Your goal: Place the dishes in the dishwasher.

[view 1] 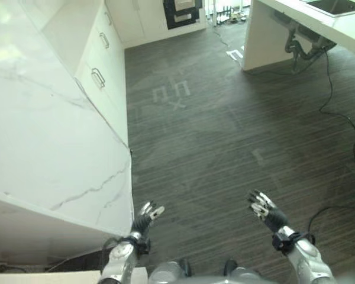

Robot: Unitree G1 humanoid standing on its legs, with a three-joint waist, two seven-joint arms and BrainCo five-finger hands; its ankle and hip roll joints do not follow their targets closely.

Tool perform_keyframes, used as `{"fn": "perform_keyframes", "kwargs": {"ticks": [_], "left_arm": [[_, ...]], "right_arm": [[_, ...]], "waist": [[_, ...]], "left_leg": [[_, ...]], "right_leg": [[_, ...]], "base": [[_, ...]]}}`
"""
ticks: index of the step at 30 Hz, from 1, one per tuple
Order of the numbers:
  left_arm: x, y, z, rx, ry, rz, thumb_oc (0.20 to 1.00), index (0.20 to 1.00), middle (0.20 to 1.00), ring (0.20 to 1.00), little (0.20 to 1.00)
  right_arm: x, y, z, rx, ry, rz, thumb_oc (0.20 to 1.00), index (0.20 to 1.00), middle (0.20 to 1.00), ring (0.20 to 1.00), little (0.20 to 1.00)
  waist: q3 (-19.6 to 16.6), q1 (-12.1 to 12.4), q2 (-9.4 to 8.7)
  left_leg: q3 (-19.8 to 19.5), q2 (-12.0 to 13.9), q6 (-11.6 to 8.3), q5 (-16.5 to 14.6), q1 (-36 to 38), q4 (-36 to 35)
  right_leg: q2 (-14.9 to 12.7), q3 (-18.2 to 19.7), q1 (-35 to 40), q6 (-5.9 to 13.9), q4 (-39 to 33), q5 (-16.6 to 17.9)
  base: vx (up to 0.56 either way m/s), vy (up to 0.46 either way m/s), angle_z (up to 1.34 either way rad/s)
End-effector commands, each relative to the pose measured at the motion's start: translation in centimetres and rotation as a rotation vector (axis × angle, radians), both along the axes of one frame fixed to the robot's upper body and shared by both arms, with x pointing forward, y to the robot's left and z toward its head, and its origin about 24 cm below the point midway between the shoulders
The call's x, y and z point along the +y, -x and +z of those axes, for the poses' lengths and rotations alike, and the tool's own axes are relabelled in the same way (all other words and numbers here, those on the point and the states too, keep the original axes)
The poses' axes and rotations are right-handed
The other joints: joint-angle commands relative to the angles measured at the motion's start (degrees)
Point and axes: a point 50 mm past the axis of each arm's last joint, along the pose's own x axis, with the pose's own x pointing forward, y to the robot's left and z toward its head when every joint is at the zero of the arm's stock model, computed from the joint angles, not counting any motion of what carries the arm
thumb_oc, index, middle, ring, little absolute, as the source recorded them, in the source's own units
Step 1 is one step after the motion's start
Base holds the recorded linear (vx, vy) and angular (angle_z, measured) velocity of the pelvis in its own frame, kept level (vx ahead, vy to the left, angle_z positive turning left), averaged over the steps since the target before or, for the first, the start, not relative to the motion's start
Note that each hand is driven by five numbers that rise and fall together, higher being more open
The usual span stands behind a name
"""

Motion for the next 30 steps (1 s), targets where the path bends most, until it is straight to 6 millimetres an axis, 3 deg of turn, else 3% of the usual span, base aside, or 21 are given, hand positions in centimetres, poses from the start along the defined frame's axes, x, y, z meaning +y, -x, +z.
{"fn": "perform_keyframes", "kwargs": {"ticks": [1, 3, 5, 7, 10, 14, 16, 18, 19, 22, 23, 24, 25, 27, 29, 30], "left_arm": [[0.5, -2.2, 3.0, -0.197, -0.054, -0.049, 1.0, 1.0, 1.0, 1.0, 1.0], [0.6, -2.5, 3.8, -0.242, -0.053, -0.06, 1.0, 1.0, 1.0, 1.0, 1.0], [0.6, -2.7, 4.5, -0.288, -0.043, -0.066, 1.0, 1.0, 1.0, 1.0, 1.0], [0.6, -2.5, 5.0, -0.32, -0.025, -0.08, 1.0, 1.0, 1.0, 1.0, 1.0], [0.9, -2.0, 5.1, -0.326, -0.026, -0.079, 1.0, 1.0, 1.0, 1.0, 1.0], [1.1, -2.0, 5.4, -0.342, -0.045, -0.09, 1.0, 1.0, 1.0, 1.0, 1.0], [1.0, -2.6, 6.1, -0.364, -0.068, -0.122, 1.0, 1.0, 1.0, 1.0, 1.0], [0.8, -2.8, 6.3, -0.37, -0.079, -0.139, 1.0, 1.0, 1.0, 1.0, 1.0], [0.7, -3.1, 6.6, -0.38, -0.092, -0.158, 1.0, 1.0, 1.0, 1.0, 1.0], [0.3, -3.5, 7.0, -0.396, -0.119, -0.186, 1.0, 1.0, 1.0, 1.0, 1.0], [0.2, -3.6, 7.1, -0.397, -0.127, -0.186, 1.0, 1.0, 1.0, 1.0, 1.0], [0.2, -3.6, 7.1, -0.392, -0.127, -0.175, 1.0, 1.0, 1.0, 1.0, 1.0], [0.2, -3.7, 7.1, -0.393, -0.122, -0.165, 1.0, 1.0, 1.0, 1.0, 1.0], [0.1, -3.8, 7.3, -0.399, -0.117, -0.164, 1.0, 1.0, 1.0, 1.0, 1.0], [0.2, -3.9, 7.4, -0.401, -0.127, -0.178, 1.0, 1.0, 1.0, 1.0, 1.0], [0.2, -4.0, 7.5, -0.399, -0.131, -0.18, 1.0, 1.0, 1.0, 1.0, 1.0]], "right_arm": [[-0.6, -1.3, 2.1, -0.125, 0.012, -0.001, 1.0, 1.0, 1.0, 1.0, 1.0], [-0.3, -1.4, 2.3, -0.14, 0.012, 0.005, 1.0, 1.0, 1.0, 1.0, 1.0], [-0.1, -1.5, 2.6, -0.149, 0.011, 0.0, 1.0, 1.0, 1.0, 1.0, 1.0], [0.1, -1.2, 2.7, -0.153, 0.016, 0.001, 1.0, 1.0, 1.0, 1.0, 1.0], [0.4, -1.0, 2.6, -0.153, 0.007, 0.007, 1.0, 1.0, 1.0, 1.0, 1.0], [0.9, -1.0, 2.6, -0.16, -0.018, 0.008, 1.0, 1.0, 1.0, 1.0, 1.0], [1.3, -1.0, 2.7, -0.164, -0.027, -0.009, 1.0, 1.0, 1.0, 1.0, 1.0], [1.5, -1.1, 2.8, -0.172, -0.042, -0.025, 1.0, 1.0, 1.0, 1.0, 1.0], [1.8, -1.2, 3.0, -0.185, -0.051, -0.033, 1.0, 1.0, 1.0, 1.0, 1.0], [2.4, -1.3, 3.2, -0.197, -0.06, -0.038, 1.0, 1.0, 1.0, 1.0, 1.0], [2.6, -1.3, 3.1, -0.195, -0.062, -0.037, 1.0, 1.0, 1.0, 1.0, 1.0], [2.8, -1.3, 3.0, -0.189, -0.058, -0.022, 1.0, 1.0, 1.0, 1.0, 1.0], [3.0, -1.4, 3.1, -0.192, -0.053, -0.008, 1.0, 1.0, 1.0, 1.0, 1.0], [3.1, -1.7, 3.2, -0.196, -0.045, 0.0, 1.0, 1.0, 1.0, 1.0, 1.0], [2.8, -1.9, 3.4, -0.192, -0.042, -0.004, 1.0, 1.0, 1.0, 1.0, 1.0], [2.5, -2.0, 3.4, -0.194, -0.042, -0.003, 1.0, 1.0, 1.0, 1.0, 1.0]], "waist": [[-0.59, 0.05, 0.55], [-0.2, 0.5, 1.15], [0.07, 1.12, 1.84], [0.59, 1.97, 1.89], [0.62, 2.55, 1.61], [0.0, 3.22, 0.99], [-0.3, 2.93, 1.52], [-0.33, 2.54, 1.45], [-0.3, 2.04, 1.44], [0.05, 1.22, 1.79], [0.24, 1.17, 2.11], [0.59, 1.1, 2.19], [1.02, 0.85, 2.43], [1.67, -0.17, 3.22], [2.43, -1.0, 2.38], [2.78, -1.48, 1.69]], "left_leg": [[1.27, 1.28, 1.33, -6.8, -0.37, 2.69], [0.67, 1.6, 0.48, -3.71, -1.33, -2.3], [0.29, 3.31, -1.12, 1.5, -4.03, -7.43], [0.76, 5.65, -2.66, 4.13, -6.21, -10.13], [3.13, 5.67, -1.45, 1.52, -4.05, -11.61], [1.36, 2.25, 1.52, -1.96, -0.97, -12.9], [0.61, 0.36, 4.18, -2.69, 0.18, -13.48], [-0.13, -1.17, 5.79, -3.53, 1.16, -13.81], [-0.63, -2.84, 7.56, -4.26, 2.13, -14.49], [-0.6, -4.91, 9.91, -5.3, 3.76, -15.41], [-0.36, -5.13, 10.39, -5.54, 4.39, -15.73], [-0.13, -5.99, 10.58, -6.5, 6.27, -16.69], [0.45, -6.04, 10.62, -6.74, 7.13, -17.03], [1.55, -4.97, 10.43, -6.58, 8.01, -17.21], [1.34, -5.26, 9.82, -8.01, 10.02, -17.43], [1.02, -5.68, 9.67, -9.31, 11.03, -17.36]], "right_leg": [[1.13, 3.65, -0.83, 0.78, 8.15, -6.98], [1.84, 4.14, -0.17, 1.04, 8.16, -7.55], [2.48, 4.25, 0.76, 0.99, 7.72, -8.02], [1.63, 3.0, 2.4, 0.98, 7.69, -9.02], [-0.25, 1.09, 2.88, 1.4, 10.25, -10.8], [-1.2, 1.64, 3.19, 2.31, 14.13, -13.36], [-1.34, 1.91, 0.88, 2.61, 20.39, -13.44], [-2.12, 2.99, -1.06, 3.75, 26.13, -11.37], [-2.54, 4.24, -3.18, 5.29, 33.42, -8.32], [-2.88, 5.17, -7.69, 8.28, 47.8, -2.42], [-3.69, 4.77, -9.16, 8.49, 52.01, -0.98], [-6.21, 4.65, -11.29, 8.68, 56.88, -1.57], [-6.4, 3.8, -12.88, 8.41, 56.91, -2.3], [-3.87, 1.36, -16.18, 7.4, 51.58, -2.62], [-4.59, -0.15, -18.08, 7.57, 39.25, -1.38], [-5.24, -0.1, -18.98, 8.02, 32.35, 0.8]], "base": [[0.25, 0.033, -0.13], [0.22, 0.102, -0.18], [0.28, 0.138, -0.12], [0.51, 0.231, -0.21], [0.41, 0.263, -0.39], [0.29, 0.245, -0.48], [0.22, 0.283, 0.02], [0.2, 0.272, 0.39], [0.18, 0.301, 0.43], [0.18, 0.312, 0.31], [0.24, 0.328, 0.4], [0.23, 0.288, 0.26], [0.23, 0.225, -0.26], [0.12, 0.036, -0.74], [0.24, -0.079, -0.31], [0.31, -0.114, -0.02]]}}
